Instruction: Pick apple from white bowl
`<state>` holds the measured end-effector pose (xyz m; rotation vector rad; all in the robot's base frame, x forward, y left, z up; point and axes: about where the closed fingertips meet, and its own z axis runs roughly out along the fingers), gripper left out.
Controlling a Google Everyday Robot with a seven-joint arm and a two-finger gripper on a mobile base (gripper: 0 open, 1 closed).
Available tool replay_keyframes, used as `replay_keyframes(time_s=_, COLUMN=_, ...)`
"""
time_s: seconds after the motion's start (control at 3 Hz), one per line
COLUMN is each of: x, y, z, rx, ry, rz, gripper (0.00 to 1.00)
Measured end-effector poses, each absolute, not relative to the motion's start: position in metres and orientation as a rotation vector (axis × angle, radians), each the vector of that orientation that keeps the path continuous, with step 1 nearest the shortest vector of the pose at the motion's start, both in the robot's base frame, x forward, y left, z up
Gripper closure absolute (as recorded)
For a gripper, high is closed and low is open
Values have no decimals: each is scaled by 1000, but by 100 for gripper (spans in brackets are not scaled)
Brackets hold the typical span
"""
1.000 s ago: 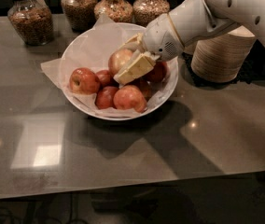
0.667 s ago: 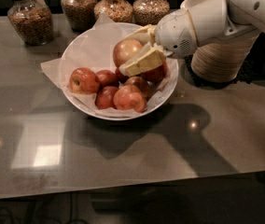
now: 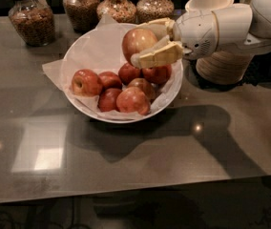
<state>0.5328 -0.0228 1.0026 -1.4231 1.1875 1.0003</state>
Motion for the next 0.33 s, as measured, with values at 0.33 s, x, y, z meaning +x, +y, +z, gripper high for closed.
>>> replay_keyframes(time_s=0.33, x=533, y=-23, z=1003, rx=-1422, ry=1186, rz=1001, gripper=100)
